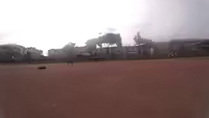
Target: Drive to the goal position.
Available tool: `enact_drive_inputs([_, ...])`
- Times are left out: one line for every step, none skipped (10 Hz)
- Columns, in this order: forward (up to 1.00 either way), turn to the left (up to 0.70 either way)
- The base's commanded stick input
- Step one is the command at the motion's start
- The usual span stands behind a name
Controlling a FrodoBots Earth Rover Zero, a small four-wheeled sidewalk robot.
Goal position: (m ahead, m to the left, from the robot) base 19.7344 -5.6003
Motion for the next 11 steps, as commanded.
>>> enact_drive_inputs([0.5,0.0])
enact_drive_inputs([0.5,0.0])
enact_drive_inputs([0.5,0.0])
enact_drive_inputs([0.5,0.0])
enact_drive_inputs([0.5,0.0])
enact_drive_inputs([0.5,0.0])
enact_drive_inputs([0.5,0.0])
enact_drive_inputs([0.5,0.0])
enact_drive_inputs([0.5,0.0])
enact_drive_inputs([0.5,0.0])
enact_drive_inputs([0.5,0.0])
